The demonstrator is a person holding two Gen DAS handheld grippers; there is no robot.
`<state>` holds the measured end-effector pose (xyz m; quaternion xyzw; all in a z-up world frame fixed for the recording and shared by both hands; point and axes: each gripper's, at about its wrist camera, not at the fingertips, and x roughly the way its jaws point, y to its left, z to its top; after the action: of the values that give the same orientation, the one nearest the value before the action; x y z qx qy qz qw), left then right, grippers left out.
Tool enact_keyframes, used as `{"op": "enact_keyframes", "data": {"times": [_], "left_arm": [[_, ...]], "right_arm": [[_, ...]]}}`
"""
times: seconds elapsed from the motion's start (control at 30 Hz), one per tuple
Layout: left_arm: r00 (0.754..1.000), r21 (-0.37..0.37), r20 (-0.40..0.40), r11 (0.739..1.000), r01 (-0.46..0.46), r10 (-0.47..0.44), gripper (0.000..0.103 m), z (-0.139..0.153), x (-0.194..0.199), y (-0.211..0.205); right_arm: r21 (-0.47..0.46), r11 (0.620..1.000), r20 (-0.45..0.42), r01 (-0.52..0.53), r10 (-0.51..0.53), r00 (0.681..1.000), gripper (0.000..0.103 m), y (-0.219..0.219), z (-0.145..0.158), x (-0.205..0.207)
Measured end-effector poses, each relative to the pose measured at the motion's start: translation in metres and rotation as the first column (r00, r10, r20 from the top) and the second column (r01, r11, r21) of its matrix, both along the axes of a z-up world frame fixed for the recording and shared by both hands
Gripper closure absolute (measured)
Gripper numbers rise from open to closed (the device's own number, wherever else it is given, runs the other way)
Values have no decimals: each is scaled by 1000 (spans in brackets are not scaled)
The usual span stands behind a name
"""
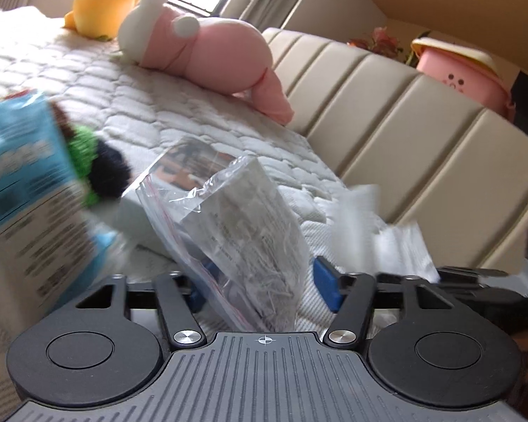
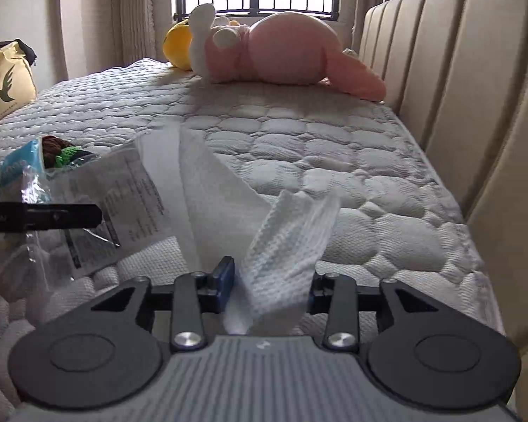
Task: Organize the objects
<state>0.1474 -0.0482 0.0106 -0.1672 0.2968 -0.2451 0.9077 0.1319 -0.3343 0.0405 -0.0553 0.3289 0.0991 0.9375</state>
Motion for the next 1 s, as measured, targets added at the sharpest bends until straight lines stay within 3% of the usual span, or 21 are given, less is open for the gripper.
{"op": "enact_keyframes", "data": {"times": [0.03,0.1,0.17,0.3,0.4,0.47,0.53,0.6,0.7,0.77,0.83,0.87,0.93,1.0], "left_arm": [[1000,5,4,1000,20,-20,54,1,2,-7],[997,6,15,997,73,-73,60,4,3,-23],[989,-6,26,990,143,-143,60,7,1,-41],[959,10,68,962,274,-274,59,9,-15,-74],[931,96,110,936,338,-348,51,7,-34,-92],[928,131,112,931,341,-356,47,6,-42,-92],[936,107,88,938,331,-340,43,4,-46,-83],[950,43,55,951,305,-307,38,3,-53,-62],[966,-52,26,964,260,-258,26,6,-64,-30],[975,-102,6,970,223,-224,20,8,-69,-11],[981,-126,-9,973,193,-195,18,9,-71,4],[984,-122,-9,977,176,-178,14,9,-72,11],[990,-102,-7,985,141,-142,12,11,-76,24],[993,-97,-8,989,114,-115,12,11,-79,39]], "right_arm": [[-30,999,18,28,-27,999,54,-5,0,-4],[-88,993,61,79,-74,995,33,-14,0,-14],[-137,983,119,126,-110,987,20,-24,2,-26],[-182,966,180,181,-148,972,19,-36,6,-44],[-144,973,195,180,-150,969,19,-42,11,-52],[-135,975,203,179,-150,968,19,-42,13,-54],[-116,977,199,176,-151,968,20,-41,12,-52],[-68,983,169,169,-155,973,22,-44,9,-46],[83,982,108,171,-180,978,21,-54,-3,-28],[228,958,51,174,-190,980,19,-59,-13,-7],[383,910,-24,160,-163,986,18,-58,-25,17],[416,896,-53,156,-147,988,18,-53,-31,26],[362,922,-53,139,-128,990,24,-38,-33,35],[293,951,-45,96,-87,995,81,-27,-29,36]]}}
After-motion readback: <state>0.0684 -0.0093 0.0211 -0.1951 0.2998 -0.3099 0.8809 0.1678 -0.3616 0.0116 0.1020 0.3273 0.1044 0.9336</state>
